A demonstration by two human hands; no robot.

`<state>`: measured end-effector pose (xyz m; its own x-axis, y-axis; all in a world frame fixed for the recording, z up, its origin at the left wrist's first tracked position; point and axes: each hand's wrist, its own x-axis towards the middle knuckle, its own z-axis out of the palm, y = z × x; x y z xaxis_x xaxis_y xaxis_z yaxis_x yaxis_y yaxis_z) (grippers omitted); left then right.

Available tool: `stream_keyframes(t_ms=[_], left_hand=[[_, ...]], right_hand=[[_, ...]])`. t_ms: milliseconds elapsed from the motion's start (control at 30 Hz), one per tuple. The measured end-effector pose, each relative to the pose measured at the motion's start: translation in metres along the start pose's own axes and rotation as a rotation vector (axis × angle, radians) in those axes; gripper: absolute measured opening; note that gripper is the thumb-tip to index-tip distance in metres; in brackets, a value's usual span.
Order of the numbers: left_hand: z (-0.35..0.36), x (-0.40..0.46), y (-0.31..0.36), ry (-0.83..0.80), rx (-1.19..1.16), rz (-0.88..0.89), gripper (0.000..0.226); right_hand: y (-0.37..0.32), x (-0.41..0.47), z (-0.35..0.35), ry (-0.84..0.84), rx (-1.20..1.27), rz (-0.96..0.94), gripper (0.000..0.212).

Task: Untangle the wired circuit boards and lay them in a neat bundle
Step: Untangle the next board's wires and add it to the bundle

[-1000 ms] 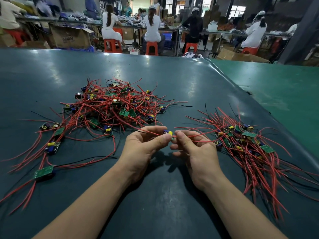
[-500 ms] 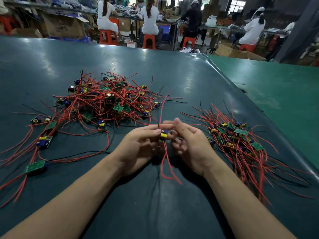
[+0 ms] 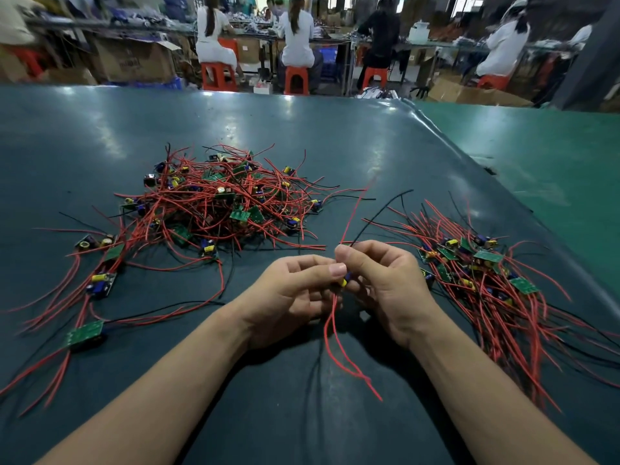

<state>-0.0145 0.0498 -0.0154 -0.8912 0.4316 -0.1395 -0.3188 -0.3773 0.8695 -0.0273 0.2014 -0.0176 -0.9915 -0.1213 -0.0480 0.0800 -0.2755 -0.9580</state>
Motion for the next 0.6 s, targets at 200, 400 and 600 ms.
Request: stream_keyframes(t_ms=[200,400,600], left_hand=[[-0.003,-0.002,-0.001,-0.047,0.032,0.024,0.012],[-0.004,0.002,-0.001,-0.025,0.088,0.023,0.014],[-0.002,0.006,-0.001,-0.031,-0.033,-0.065,0.028]], right_hand=[[-0.006,-0.006,-0.004,-0.196,-0.087,0.061,0.031],[-0.001,-0.001,-0.005,-0.097,0.004,0.056,0.027],[-0.009,0.005,-0.01,0.077,0.128,-0.024,0.019]])
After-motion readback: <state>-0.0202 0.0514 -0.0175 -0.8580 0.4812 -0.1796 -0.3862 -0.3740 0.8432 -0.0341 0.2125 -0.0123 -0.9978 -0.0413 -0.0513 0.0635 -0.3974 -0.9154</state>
